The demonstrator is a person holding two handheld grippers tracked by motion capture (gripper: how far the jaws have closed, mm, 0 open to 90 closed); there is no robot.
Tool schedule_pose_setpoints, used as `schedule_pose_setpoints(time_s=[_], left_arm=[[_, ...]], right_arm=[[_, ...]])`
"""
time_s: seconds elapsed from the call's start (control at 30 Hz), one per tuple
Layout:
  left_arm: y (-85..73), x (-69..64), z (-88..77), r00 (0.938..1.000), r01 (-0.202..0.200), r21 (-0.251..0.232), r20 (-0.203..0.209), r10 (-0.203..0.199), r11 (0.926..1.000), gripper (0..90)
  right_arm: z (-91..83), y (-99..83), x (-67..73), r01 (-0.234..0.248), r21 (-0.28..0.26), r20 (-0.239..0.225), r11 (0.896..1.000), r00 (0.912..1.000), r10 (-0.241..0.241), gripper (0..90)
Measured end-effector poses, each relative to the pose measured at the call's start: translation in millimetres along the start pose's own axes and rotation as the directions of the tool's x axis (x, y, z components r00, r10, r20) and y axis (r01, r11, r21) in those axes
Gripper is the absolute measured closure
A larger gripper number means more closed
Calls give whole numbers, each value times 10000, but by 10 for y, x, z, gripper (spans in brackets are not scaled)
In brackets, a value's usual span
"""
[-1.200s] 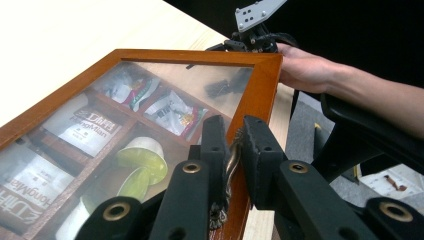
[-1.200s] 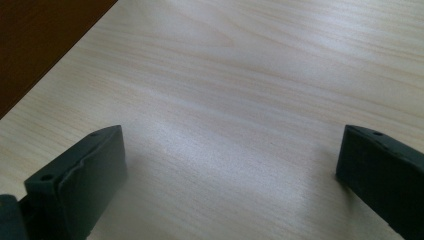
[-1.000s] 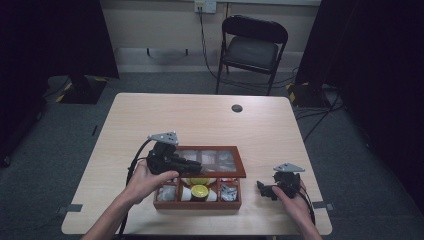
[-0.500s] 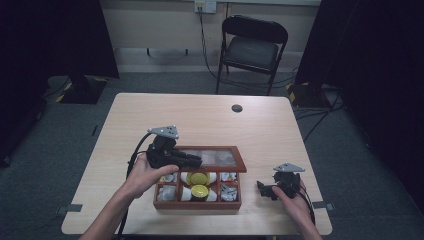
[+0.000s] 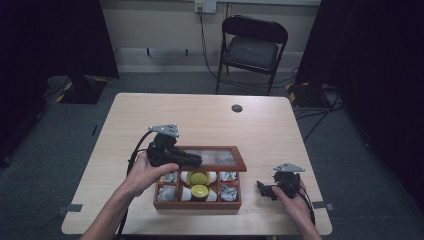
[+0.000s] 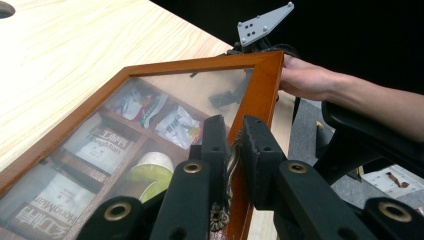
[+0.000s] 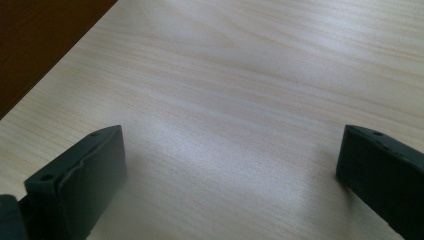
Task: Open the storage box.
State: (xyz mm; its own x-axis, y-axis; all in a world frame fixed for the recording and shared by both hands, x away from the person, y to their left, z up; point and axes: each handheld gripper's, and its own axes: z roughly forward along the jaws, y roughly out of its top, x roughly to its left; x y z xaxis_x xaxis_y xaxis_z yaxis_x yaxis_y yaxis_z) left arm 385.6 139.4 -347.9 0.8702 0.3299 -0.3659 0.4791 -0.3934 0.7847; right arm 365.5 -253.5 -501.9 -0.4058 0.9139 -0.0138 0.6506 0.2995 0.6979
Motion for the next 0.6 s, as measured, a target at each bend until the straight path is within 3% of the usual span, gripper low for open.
schedule_pose_setpoints(time_s=[0.6], left_arm=[[38, 20, -30, 9999, 143, -240, -78, -145, 9996, 810]], right_arm=[[4, 3, 3, -30, -8, 30, 10000, 10000, 30, 0]])
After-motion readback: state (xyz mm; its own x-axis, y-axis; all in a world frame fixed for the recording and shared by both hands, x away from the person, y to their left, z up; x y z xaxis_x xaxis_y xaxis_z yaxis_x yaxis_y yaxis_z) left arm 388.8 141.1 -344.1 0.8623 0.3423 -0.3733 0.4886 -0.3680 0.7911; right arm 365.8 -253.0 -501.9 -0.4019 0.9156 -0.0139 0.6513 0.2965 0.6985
